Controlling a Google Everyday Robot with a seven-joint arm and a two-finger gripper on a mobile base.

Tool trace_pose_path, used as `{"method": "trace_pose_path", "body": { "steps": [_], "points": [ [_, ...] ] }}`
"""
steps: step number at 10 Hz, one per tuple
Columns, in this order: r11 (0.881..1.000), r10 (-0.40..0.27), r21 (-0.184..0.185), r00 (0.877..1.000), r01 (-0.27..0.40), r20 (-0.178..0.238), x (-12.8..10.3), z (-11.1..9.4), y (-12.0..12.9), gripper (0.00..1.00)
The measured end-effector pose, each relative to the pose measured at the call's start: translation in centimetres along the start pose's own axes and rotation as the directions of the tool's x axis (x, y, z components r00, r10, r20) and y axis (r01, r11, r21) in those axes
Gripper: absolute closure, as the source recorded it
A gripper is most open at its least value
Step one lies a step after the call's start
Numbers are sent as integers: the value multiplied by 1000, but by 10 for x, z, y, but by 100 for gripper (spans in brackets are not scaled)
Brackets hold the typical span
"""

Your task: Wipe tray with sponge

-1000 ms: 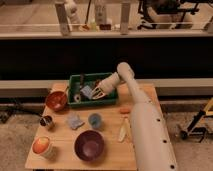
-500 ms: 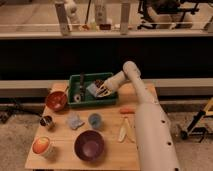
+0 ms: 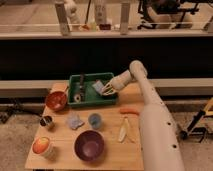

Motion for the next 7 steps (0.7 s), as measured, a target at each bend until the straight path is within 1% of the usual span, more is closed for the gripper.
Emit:
{"method": "trace_pose_path", "body": {
  "steps": [1, 3, 4, 5, 7],
  "points": [
    [1000, 4, -1, 1000, -4, -3, 1, -3, 3, 100],
    [1000, -2, -19, 1000, 2, 5, -2, 4, 2, 100],
    [999, -14, -40, 1000, 15, 25, -8, 16, 1, 100],
    [998, -25, -53, 999, 28, 46, -13, 25, -2, 100],
    [996, -53, -69, 995, 59, 88, -23, 41, -8, 100]
  ]
}}
